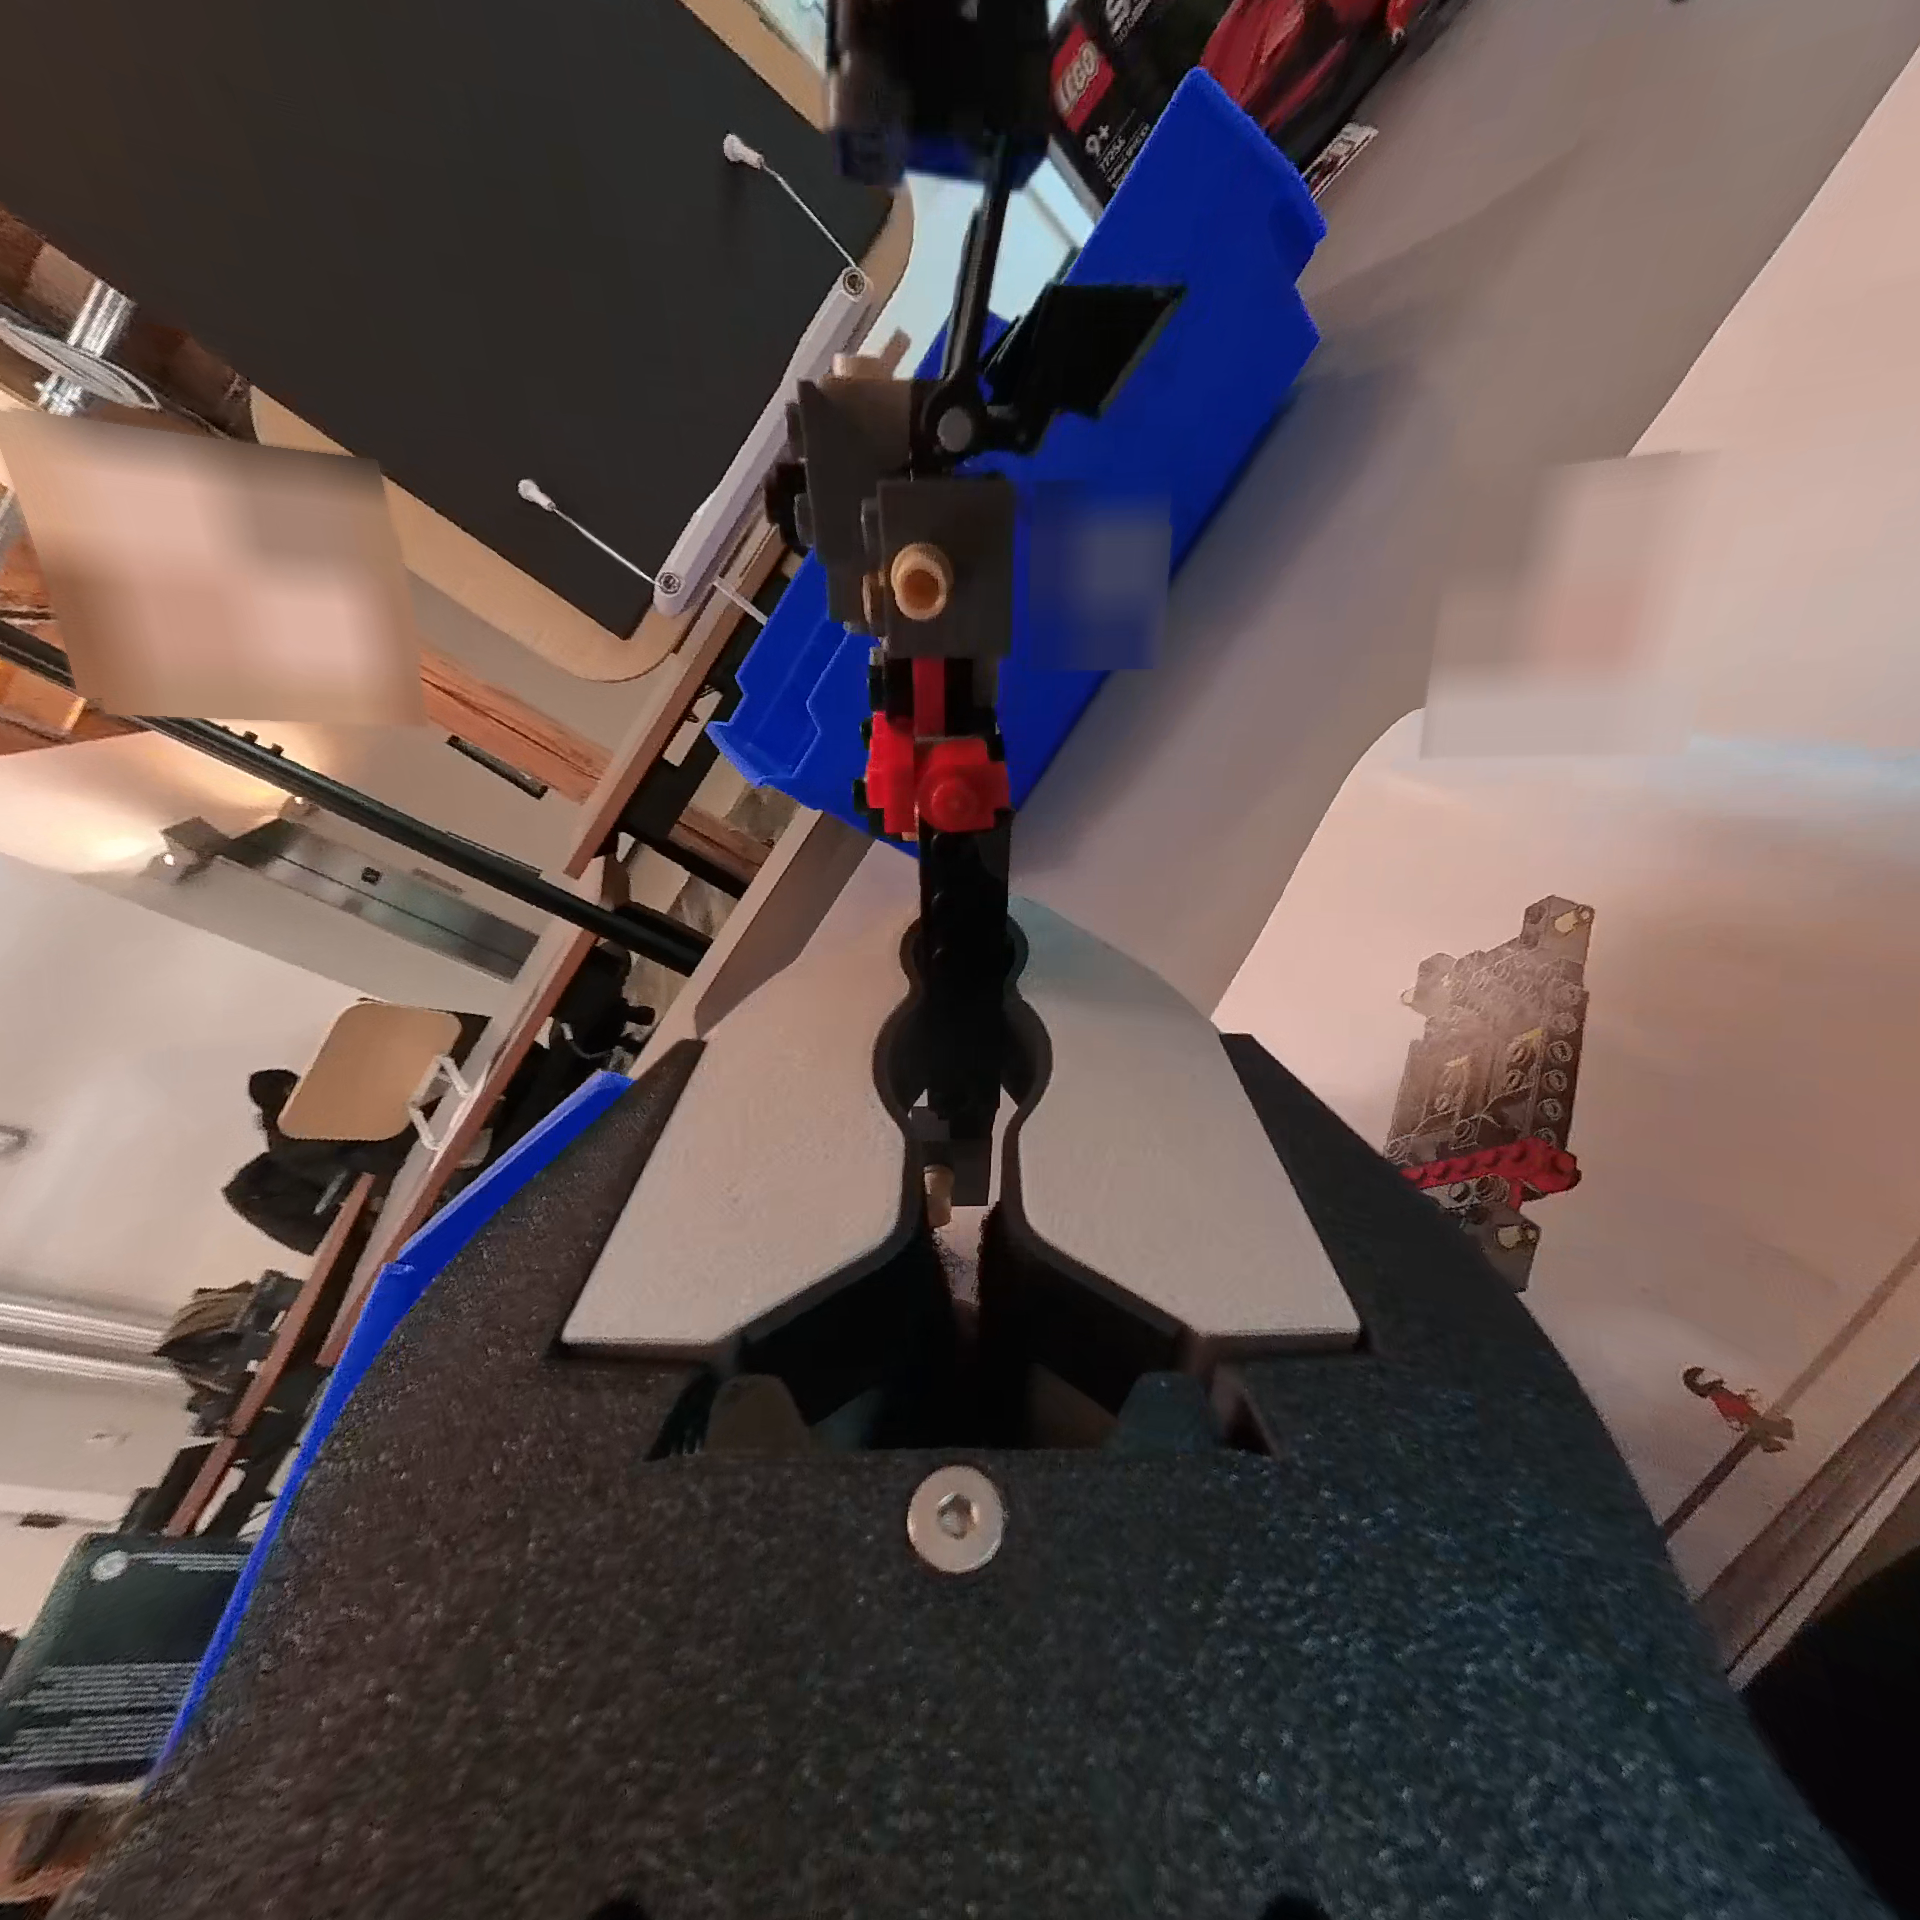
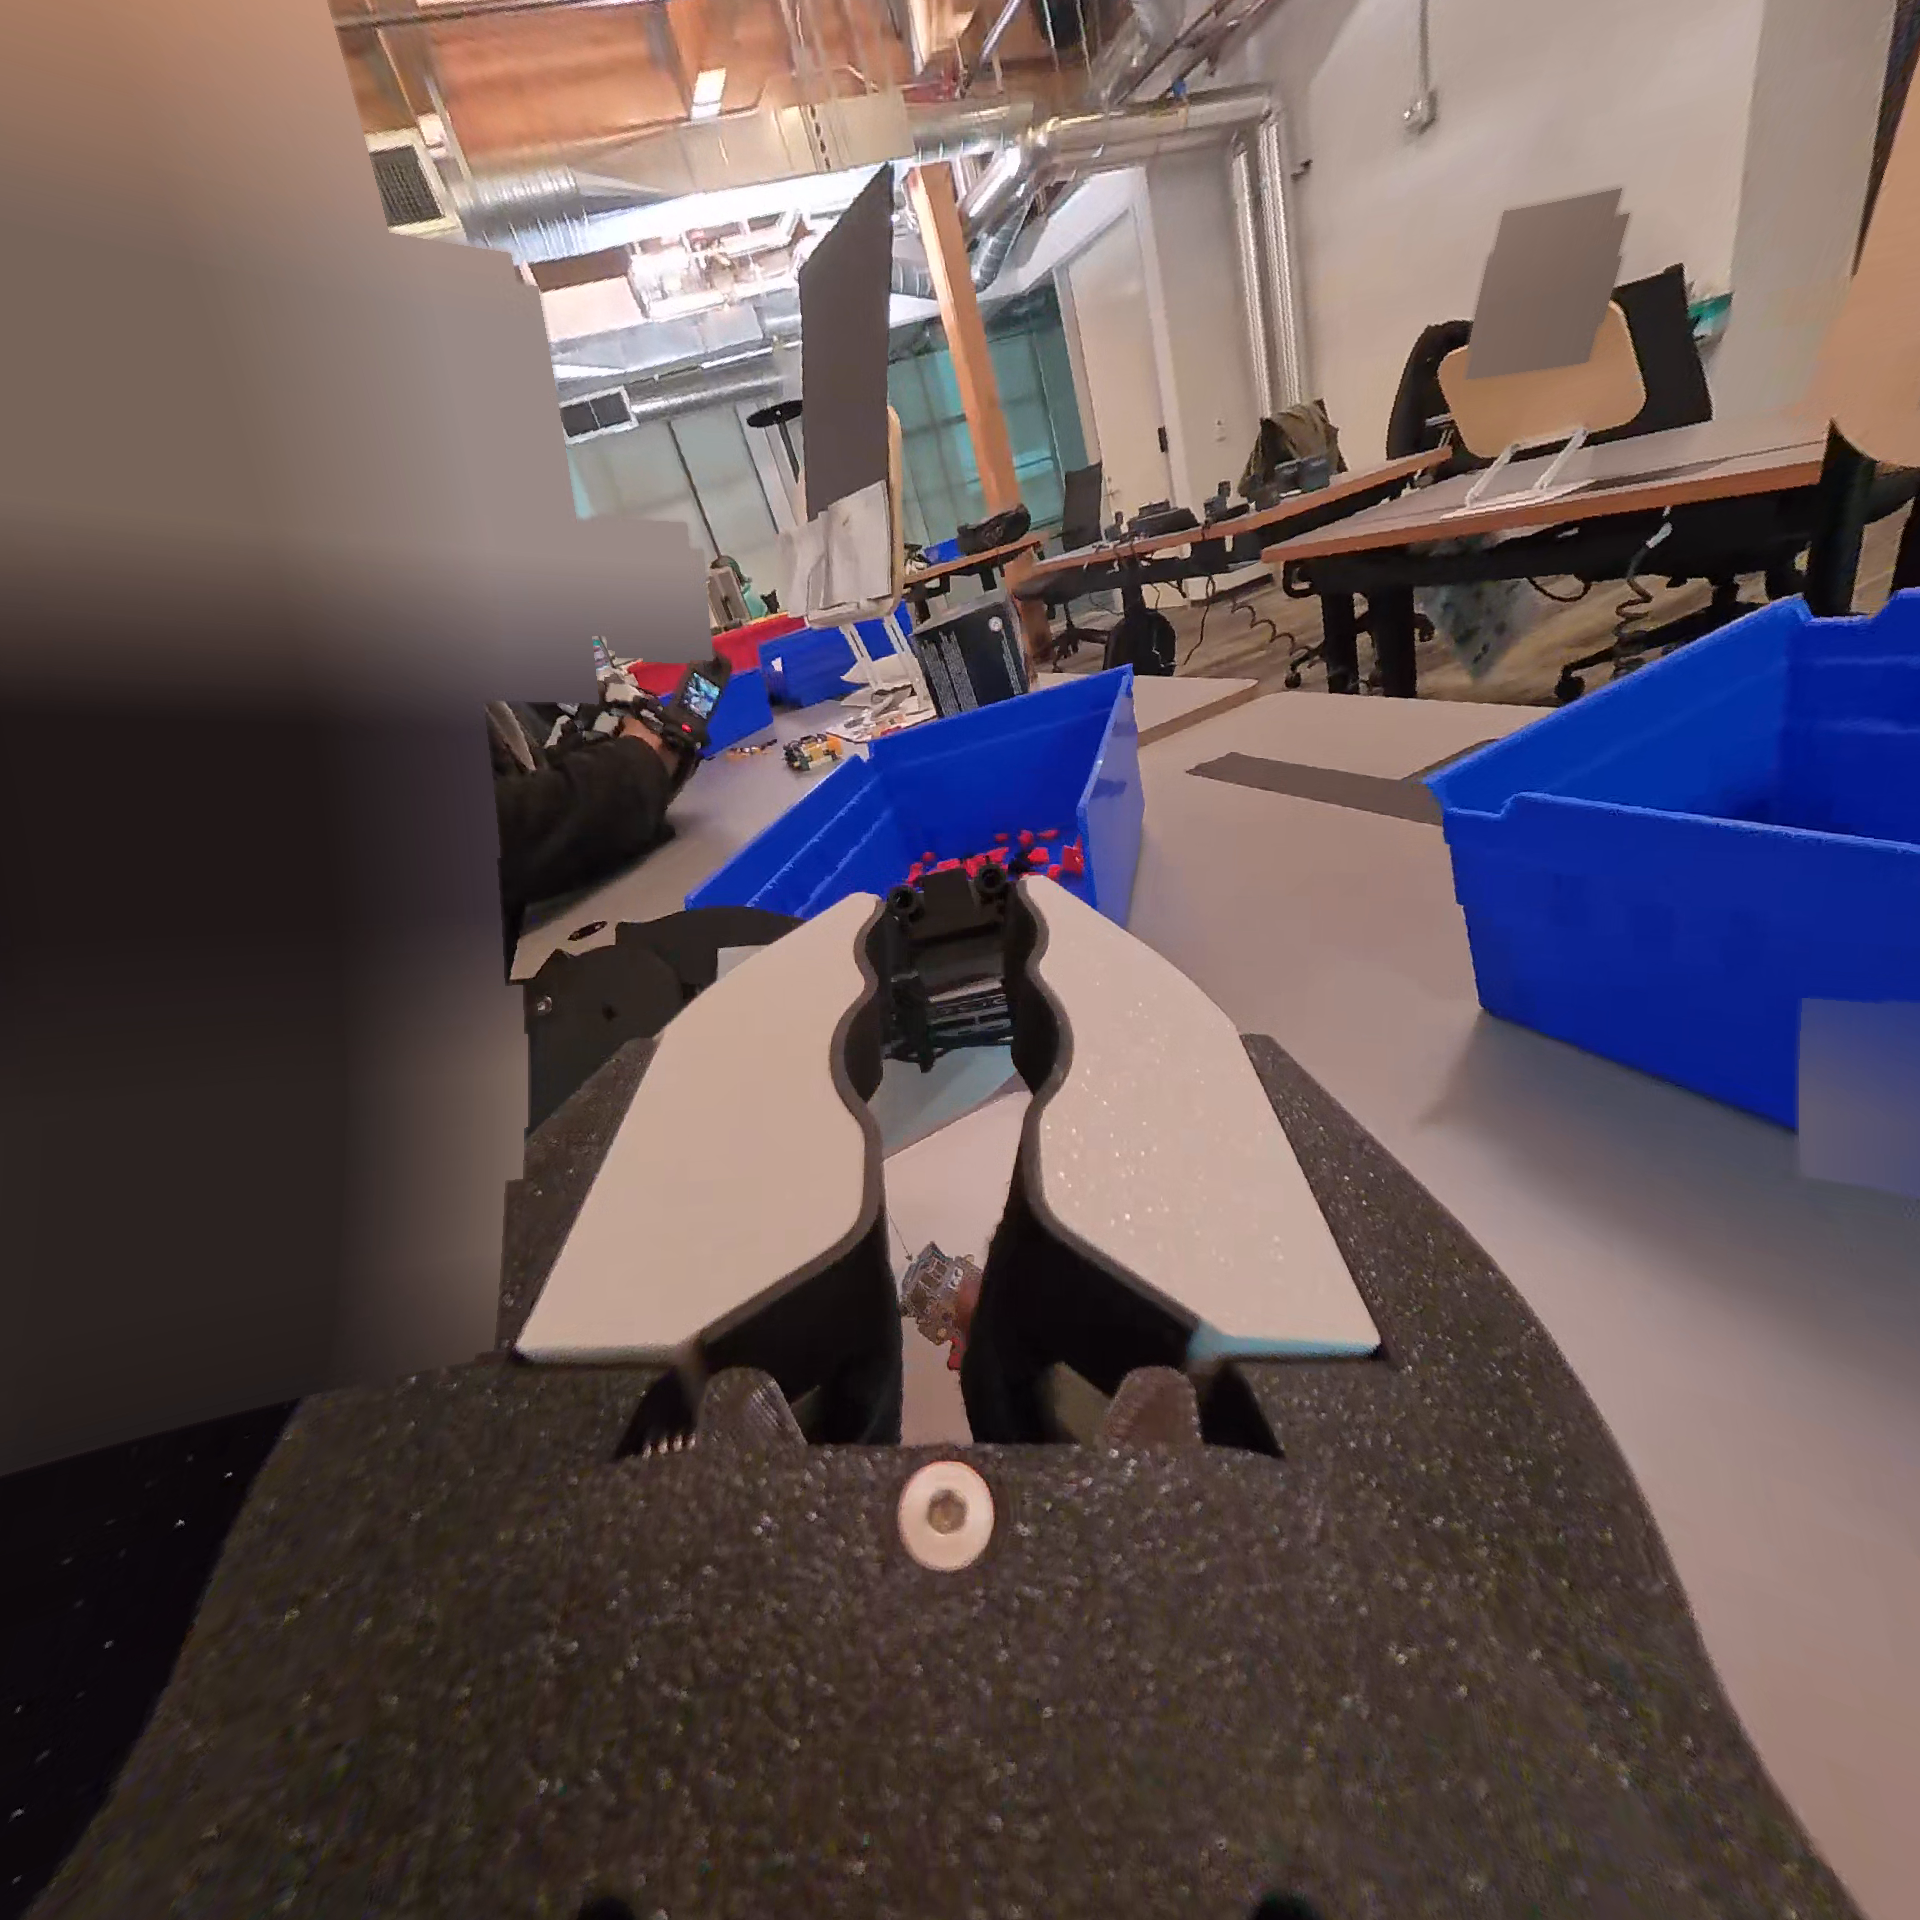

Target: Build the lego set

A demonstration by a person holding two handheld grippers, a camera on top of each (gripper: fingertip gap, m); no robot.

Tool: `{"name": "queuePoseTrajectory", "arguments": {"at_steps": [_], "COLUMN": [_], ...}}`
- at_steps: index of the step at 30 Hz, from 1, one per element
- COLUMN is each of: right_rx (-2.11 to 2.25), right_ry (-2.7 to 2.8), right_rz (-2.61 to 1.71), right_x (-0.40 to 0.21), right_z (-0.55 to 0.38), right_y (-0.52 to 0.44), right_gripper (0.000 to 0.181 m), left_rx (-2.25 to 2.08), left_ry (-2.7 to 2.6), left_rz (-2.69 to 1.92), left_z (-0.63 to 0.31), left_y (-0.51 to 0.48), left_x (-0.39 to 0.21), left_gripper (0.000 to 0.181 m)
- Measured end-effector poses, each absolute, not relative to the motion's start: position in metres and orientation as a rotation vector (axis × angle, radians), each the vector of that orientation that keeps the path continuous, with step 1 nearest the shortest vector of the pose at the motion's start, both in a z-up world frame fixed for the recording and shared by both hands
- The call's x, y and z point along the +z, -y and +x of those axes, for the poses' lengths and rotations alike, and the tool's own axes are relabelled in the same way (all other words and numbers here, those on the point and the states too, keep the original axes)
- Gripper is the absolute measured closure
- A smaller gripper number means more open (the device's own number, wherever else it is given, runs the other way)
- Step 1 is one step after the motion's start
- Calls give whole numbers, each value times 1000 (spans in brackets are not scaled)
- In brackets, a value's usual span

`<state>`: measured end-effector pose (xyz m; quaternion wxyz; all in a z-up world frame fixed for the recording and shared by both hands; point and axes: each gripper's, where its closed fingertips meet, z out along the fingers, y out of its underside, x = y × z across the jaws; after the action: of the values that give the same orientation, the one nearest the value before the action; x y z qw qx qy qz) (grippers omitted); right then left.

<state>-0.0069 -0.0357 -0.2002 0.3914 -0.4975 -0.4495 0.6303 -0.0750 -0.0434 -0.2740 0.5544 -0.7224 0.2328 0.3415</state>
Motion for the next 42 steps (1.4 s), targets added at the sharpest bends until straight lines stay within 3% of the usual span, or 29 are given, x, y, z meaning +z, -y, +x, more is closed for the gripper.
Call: {"name": "queuePoseTrajectory", "arguments": {"at_steps": [1,23,42], "right_rx": [1585,1418,1440], "right_ry": [1146,1295,1345], "right_rz": [-1265,-1244,-1283], "right_x": [-202,-216,-220], "right_z": [-7,-6,-5], "right_y": [36,40,38], "right_gripper": [161,161,161], "left_rx": [820,1031,917], "left_ry": [-555,-669,-650], "left_rz": [-1704,-1673,-1701], "left_z": [-75,-72,-69], "left_y": [44,44,42], "left_x": [-273,-273,-277], "left_gripper": [173,173,173]}}
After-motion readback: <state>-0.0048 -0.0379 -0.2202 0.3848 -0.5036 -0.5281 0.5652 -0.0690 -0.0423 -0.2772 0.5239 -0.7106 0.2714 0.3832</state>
